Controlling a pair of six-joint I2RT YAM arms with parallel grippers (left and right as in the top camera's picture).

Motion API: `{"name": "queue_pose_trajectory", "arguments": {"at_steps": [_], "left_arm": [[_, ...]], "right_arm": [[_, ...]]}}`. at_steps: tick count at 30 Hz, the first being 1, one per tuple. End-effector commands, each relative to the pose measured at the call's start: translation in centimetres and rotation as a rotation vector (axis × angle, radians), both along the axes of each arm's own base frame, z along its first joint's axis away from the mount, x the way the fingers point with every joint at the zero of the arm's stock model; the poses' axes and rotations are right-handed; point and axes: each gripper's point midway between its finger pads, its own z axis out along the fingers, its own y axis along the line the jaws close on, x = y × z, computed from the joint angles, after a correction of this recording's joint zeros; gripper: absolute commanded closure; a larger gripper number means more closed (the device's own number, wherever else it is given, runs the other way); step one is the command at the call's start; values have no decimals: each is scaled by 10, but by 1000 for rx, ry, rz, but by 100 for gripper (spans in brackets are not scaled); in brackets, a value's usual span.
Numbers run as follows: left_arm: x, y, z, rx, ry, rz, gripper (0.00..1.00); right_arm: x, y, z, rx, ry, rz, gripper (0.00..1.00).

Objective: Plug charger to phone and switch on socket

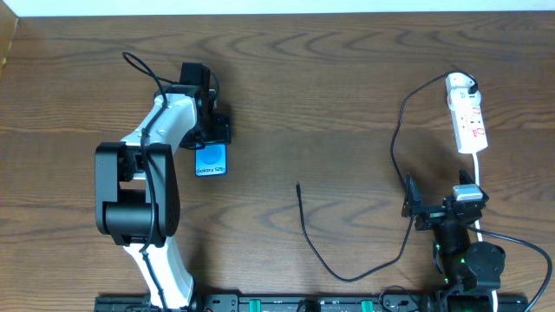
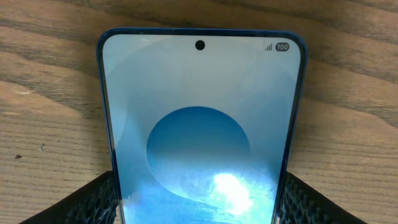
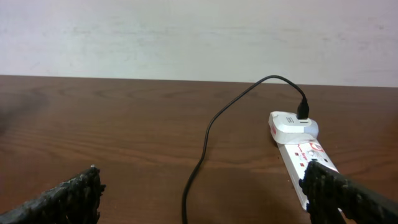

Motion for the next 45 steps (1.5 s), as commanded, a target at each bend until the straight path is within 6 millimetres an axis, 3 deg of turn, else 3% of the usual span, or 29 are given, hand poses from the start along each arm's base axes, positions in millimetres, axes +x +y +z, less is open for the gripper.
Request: {"name": "queue_pose_trajectory", "arguments": {"at_steps": [1, 5, 12, 28, 45], "left_arm": [[-4, 1, -9, 0, 24, -3, 51], [-5, 1, -9, 0, 27, -3, 28], [-5, 1, -9, 0, 28, -3, 7], [-12, 1, -10, 2, 54, -3, 6], [-24, 2, -24, 3, 77, -3, 6]], "right_arm": [[0, 2, 0, 3, 0, 5, 1], [0, 2, 0, 3, 0, 5, 1], [0, 2, 0, 3, 0, 5, 1], [0, 2, 0, 3, 0, 5, 1], [0, 2, 0, 3, 0, 5, 1]]}}
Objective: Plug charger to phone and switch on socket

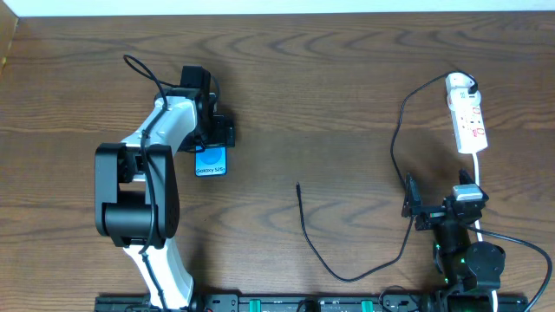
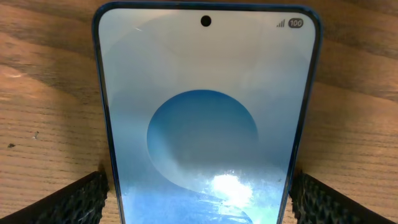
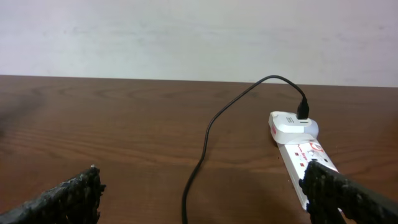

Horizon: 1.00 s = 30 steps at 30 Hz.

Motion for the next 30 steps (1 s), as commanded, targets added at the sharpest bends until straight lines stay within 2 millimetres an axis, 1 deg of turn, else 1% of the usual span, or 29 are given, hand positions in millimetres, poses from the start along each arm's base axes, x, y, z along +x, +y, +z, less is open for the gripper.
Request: {"name": "queue_pose_trajectory", "arguments": {"at_steps": [1, 10, 12, 16, 17, 25, 30], "left_arm": [[-16, 1, -19, -3, 61, -4, 5], [-16, 1, -19, -3, 61, -4, 7], [-16, 1, -19, -3, 61, -4, 12], [-16, 1, -19, -3, 61, -4, 27], [-16, 1, -19, -3, 61, -4, 29], [-16, 1, -19, -3, 61, -4, 34], [-16, 1, -19, -3, 61, -4, 49]], "right_arm": [[0, 2, 0, 3, 0, 5, 1], [0, 2, 0, 3, 0, 5, 1], [0, 2, 0, 3, 0, 5, 1], [0, 2, 0, 3, 0, 5, 0], [0, 2, 0, 3, 0, 5, 1], [0, 2, 0, 3, 0, 5, 1], [0, 2, 0, 3, 0, 5, 1]]}}
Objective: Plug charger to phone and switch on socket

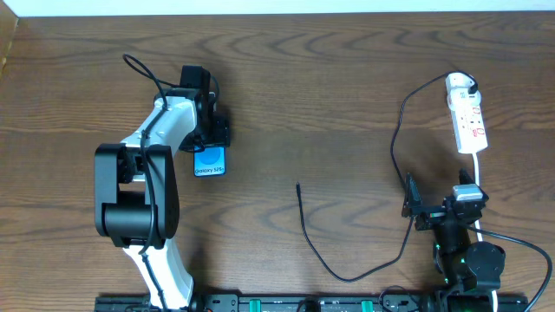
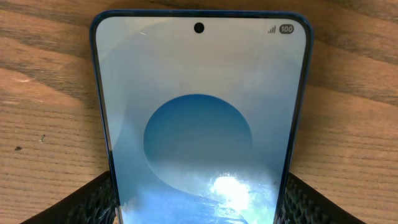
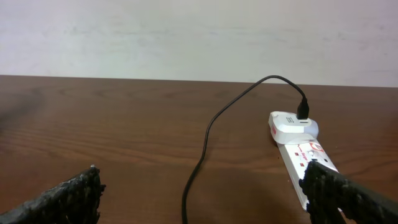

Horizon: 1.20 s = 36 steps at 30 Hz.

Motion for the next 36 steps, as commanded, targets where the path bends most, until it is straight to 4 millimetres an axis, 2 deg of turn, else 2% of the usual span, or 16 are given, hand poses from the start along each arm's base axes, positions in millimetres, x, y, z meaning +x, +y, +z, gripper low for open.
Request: {"name": "queue_pose_trajectory", "arguments": {"at_steps": [1, 3, 5, 14, 27, 34, 36], "left_arm": [[-18, 0, -20, -9, 69, -4, 51], [-18, 0, -20, -9, 69, -4, 66], [-18, 0, -20, -9, 69, -4, 93], [-17, 0, -17, -7, 70, -21, 93], [-5, -1, 31, -10, -28, -30, 93], [-7, -1, 45, -12, -47, -30, 93], [-9, -6, 47, -45, -42, -35, 93]], "right_arm": [[0, 2, 0, 3, 0, 5, 1], [0, 2, 0, 3, 0, 5, 1], [0, 2, 0, 3, 0, 5, 1], [0, 2, 0, 3, 0, 5, 1], [0, 2, 0, 3, 0, 5, 1], [0, 2, 0, 3, 0, 5, 1], [0, 2, 0, 3, 0, 5, 1]]}}
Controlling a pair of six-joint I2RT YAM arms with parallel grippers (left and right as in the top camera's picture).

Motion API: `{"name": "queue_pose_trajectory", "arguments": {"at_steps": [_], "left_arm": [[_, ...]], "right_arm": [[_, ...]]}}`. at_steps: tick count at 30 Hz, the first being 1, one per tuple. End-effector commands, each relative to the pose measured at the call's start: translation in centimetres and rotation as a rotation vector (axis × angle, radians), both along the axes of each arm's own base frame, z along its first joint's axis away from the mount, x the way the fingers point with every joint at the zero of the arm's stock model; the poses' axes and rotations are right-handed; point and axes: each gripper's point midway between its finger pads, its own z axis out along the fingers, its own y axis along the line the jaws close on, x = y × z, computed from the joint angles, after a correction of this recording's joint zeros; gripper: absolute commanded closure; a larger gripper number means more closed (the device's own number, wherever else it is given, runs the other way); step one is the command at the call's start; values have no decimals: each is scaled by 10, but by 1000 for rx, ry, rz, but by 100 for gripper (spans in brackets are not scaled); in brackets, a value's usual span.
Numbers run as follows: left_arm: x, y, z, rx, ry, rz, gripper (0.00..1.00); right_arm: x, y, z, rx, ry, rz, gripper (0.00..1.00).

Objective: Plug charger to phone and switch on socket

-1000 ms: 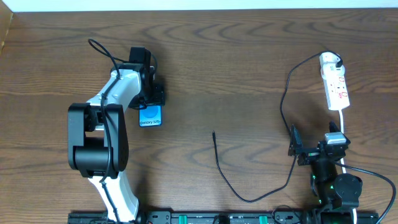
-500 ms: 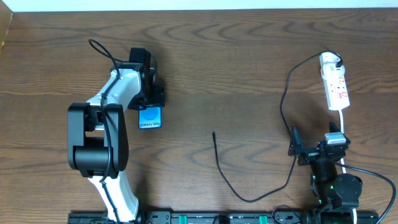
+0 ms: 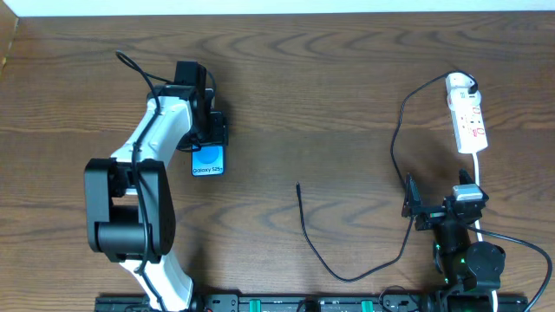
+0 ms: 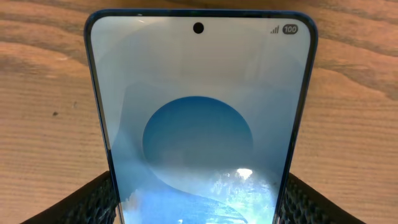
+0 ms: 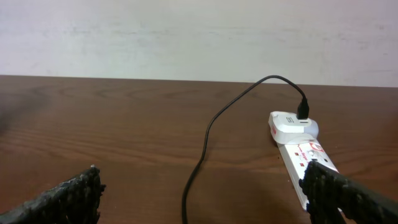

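Note:
The blue phone (image 3: 208, 161) lies screen up at the left of the table, and it fills the left wrist view (image 4: 199, 118). My left gripper (image 3: 207, 146) is shut on its lower sides, a finger (image 4: 93, 202) pressed against each edge. The black charger cable (image 3: 347, 276) runs from the white adapter (image 3: 460, 84) in the power strip (image 3: 468, 126) down to a free plug end (image 3: 298, 185) mid-table. My right gripper (image 3: 440, 198) stands open near the front right edge, with the cable (image 5: 205, 143) and the strip (image 5: 305, 155) ahead of it.
The brown wooden table (image 3: 329, 95) ends at a white wall at the back. The cable makes a wide loop between the strip and the table's middle. The arm bases stand along the front edge.
The left arm has shifted a little to the left with the phone in its gripper. The table under the phone looks blurrier in the wrist view. The right arm has not moved.
My left gripper's fingers sat against the phone's sides at first, then stood slightly apart from them further down the phone. Afterwards they were shut on it, and now the phone sits slightly further left. The right arm and cable stayed still throughout.

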Motion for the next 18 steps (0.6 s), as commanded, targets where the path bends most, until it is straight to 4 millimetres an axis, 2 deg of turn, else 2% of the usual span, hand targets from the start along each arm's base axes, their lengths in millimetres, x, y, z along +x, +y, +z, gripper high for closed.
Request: {"name": "queue_pose_trajectory", "arguments": {"at_steps": [1, 5, 10, 14, 18], "left_arm": [[-1, -13, 13, -80, -19, -22, 93], [-1, -44, 20, -266, -21, -52, 93], [5, -82, 38, -513, -39, -34, 93], [13, -118, 68, -788, -37, 7, 93], [19, -139, 98, -1015, 40, 145, 93]], "right_arm": [[0, 2, 0, 3, 0, 5, 1], [0, 2, 0, 3, 0, 5, 1], [0, 2, 0, 3, 0, 5, 1], [0, 2, 0, 3, 0, 5, 1], [0, 2, 0, 3, 0, 5, 1]]}}
